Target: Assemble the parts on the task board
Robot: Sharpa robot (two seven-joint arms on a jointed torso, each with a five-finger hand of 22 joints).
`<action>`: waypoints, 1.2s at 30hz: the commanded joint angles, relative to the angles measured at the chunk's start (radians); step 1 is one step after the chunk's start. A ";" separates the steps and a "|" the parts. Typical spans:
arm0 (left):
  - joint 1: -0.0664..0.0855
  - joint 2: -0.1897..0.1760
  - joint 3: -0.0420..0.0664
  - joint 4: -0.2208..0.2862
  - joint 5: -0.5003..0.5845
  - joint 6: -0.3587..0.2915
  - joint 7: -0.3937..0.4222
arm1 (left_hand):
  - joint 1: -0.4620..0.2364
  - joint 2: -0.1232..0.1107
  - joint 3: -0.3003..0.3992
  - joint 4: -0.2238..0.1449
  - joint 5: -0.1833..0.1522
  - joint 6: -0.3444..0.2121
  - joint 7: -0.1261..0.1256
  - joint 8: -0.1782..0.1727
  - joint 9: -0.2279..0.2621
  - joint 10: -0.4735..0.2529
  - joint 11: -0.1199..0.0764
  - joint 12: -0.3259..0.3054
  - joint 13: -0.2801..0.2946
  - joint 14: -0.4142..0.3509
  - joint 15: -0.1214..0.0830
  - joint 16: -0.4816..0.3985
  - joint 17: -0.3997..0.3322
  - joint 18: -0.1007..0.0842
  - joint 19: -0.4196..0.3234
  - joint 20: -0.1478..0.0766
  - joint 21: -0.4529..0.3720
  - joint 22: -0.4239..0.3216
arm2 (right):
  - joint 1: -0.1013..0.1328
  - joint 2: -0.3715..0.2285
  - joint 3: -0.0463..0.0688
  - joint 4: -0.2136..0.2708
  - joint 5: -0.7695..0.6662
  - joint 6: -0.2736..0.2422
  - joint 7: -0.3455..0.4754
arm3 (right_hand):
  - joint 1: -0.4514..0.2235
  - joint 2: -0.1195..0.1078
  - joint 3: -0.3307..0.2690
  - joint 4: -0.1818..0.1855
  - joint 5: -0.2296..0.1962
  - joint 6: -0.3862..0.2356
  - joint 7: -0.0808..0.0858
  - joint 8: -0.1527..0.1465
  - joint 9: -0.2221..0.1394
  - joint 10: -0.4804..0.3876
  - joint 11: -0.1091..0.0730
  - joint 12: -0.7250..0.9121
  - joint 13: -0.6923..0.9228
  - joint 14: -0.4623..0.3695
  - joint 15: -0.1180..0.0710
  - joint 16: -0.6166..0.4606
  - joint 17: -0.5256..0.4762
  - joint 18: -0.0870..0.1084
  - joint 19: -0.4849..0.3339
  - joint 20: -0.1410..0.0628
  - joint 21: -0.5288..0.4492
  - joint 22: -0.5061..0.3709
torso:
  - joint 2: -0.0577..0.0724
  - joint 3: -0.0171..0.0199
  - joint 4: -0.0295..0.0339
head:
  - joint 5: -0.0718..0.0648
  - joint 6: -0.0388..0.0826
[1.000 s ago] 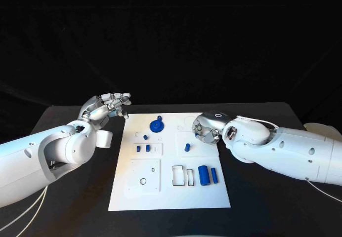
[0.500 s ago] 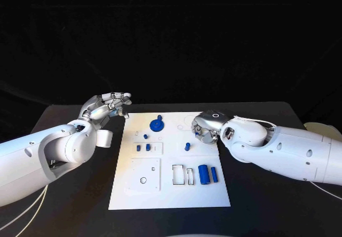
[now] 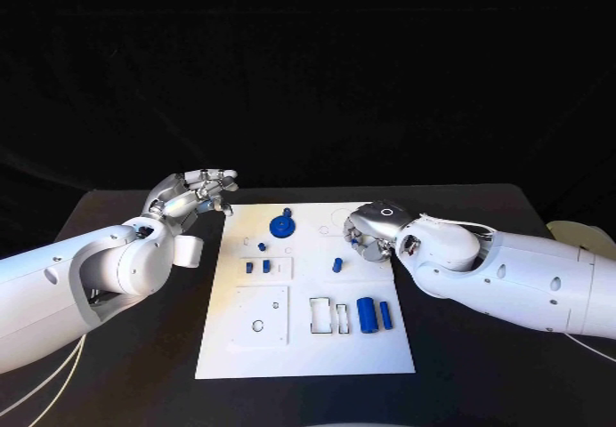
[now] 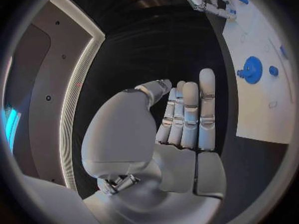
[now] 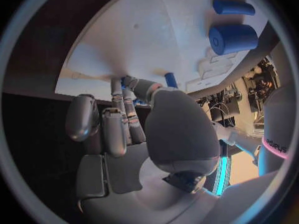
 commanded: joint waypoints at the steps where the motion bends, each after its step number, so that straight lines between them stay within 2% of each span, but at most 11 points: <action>1: 0.000 0.003 0.000 0.002 -0.009 0.010 -0.005 | 0.007 0.001 -0.001 -0.008 0.005 -0.010 0.000 0.003 -0.002 -0.007 0.002 0.005 0.002 -0.008 0.000 0.004 -0.001 0.014 0.007 -0.002 -0.006 -0.002 | -0.016 -0.002 -0.012 -0.005 -0.010 0.012 -0.010 | 0.013 0.019 0.007 -0.002 0.005 0.007 0.001 0.004 0.001 0.021 -0.016 -0.006 0.001 0.042 -0.007 0.004 -0.001 -0.019 0.008 -0.001 0.004 0.002 | 0.001 0.0010 -0.0001 | 0.000 0.000; 7: 0.000 0.004 0.000 0.000 -0.010 0.013 -0.010 | 0.007 0.001 0.000 -0.008 0.006 -0.013 0.001 0.002 -0.002 -0.010 0.004 0.006 0.002 -0.010 0.001 0.003 -0.003 0.014 0.007 -0.002 -0.007 -0.003 | -0.016 -0.010 -0.011 0.006 -0.005 -0.042 0.005 | 0.013 0.018 0.014 -0.008 0.005 0.006 0.002 0.003 0.001 0.022 -0.015 -0.008 0.000 0.042 -0.007 0.004 -0.002 -0.020 0.008 -0.001 0.006 0.005 | 0.000 0.0011 -0.0014 | 0.001 0.002; 18: 0.000 0.005 0.000 -0.003 -0.011 0.015 -0.013 | 0.005 0.001 0.000 -0.008 0.006 -0.016 0.003 0.001 -0.003 -0.014 0.005 0.008 0.002 -0.013 0.003 0.001 -0.004 0.014 0.006 -0.001 -0.009 -0.004 | -0.013 -0.029 -0.006 0.027 0.006 -0.094 0.016 | 0.009 0.016 0.018 -0.012 0.002 0.008 0.003 0.004 0.002 0.024 -0.014 -0.009 -0.001 0.042 -0.006 0.004 -0.001 -0.021 0.010 0.000 0.012 0.010 | 0.000 0.0004 -0.0010 | -0.001 0.005; 31: 0.000 0.004 -0.001 -0.006 -0.011 0.019 -0.016 | 0.004 0.000 -0.001 -0.007 0.006 -0.019 0.005 0.000 -0.004 -0.020 0.007 0.010 0.003 -0.015 0.004 -0.001 -0.006 0.013 0.004 0.000 -0.011 -0.005 | -0.005 -0.065 -0.001 0.071 0.026 -0.121 0.022 | 0.004 0.012 0.018 -0.014 -0.001 0.010 0.003 0.004 0.003 0.025 -0.014 -0.010 -0.001 0.043 -0.006 0.005 0.001 -0.022 0.012 0.000 0.016 0.015 | 0.001 0.0003 -0.0010 | 0.002 0.006; 36: 0.000 0.005 -0.001 -0.006 -0.011 0.020 -0.017 | 0.003 -0.001 -0.001 -0.007 0.006 -0.021 0.005 0.000 -0.004 -0.021 0.008 0.011 0.003 -0.016 0.005 -0.001 -0.006 0.013 0.004 0.001 -0.012 -0.006 | -0.004 -0.068 0.001 0.073 0.035 -0.118 0.023 | 0.001 0.010 0.018 -0.015 -0.003 0.010 0.002 0.005 0.003 0.026 -0.015 -0.011 -0.001 0.042 -0.006 0.005 0.000 -0.021 0.010 0.000 0.015 0.014 | 0.000 -0.0002 -0.0008 | 0.000 0.007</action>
